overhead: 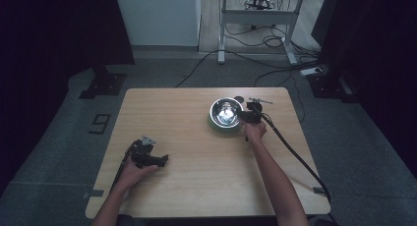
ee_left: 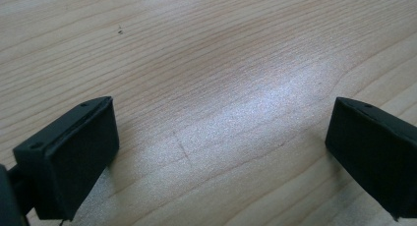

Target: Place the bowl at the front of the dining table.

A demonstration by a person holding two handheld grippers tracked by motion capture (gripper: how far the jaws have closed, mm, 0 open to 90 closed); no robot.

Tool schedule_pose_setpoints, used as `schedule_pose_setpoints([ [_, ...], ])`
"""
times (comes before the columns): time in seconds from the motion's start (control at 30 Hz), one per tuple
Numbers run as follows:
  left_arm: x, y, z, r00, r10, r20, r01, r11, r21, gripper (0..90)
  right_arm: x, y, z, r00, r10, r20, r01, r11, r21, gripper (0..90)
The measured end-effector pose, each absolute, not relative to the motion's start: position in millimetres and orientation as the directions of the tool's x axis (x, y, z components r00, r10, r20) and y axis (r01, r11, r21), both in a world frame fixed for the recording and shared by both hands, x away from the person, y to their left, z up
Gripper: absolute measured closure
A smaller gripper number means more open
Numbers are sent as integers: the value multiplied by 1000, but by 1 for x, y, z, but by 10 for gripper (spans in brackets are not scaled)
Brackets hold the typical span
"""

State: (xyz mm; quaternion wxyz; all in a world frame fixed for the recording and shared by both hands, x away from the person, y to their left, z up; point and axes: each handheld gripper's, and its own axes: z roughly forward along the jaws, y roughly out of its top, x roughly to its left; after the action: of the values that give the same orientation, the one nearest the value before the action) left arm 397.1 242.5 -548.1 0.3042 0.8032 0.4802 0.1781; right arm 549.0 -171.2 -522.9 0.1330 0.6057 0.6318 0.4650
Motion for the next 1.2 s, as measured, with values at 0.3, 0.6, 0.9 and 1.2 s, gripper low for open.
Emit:
schedule_pose_setpoints([
  [0.3,397,243,-548,475,880,-6,663,-354,660,0,556,-163,-526,-232,892,389,642,-160,750,857],
  [0.6,397,243,-548,476,880,-6,663,-354,660,0,559,-165,-534,-207,904,374,653,-157,741,857],
  [0.9,397,243,-548,476,880,-6,663,-354,660,0,562,-166,-537,-219,907,361,651,-139,746,862],
  [1.2,397,243,-548,476,879,-6,663,-355,660,0,564,-167,-539,-229,904,362,655,-132,744,836],
])
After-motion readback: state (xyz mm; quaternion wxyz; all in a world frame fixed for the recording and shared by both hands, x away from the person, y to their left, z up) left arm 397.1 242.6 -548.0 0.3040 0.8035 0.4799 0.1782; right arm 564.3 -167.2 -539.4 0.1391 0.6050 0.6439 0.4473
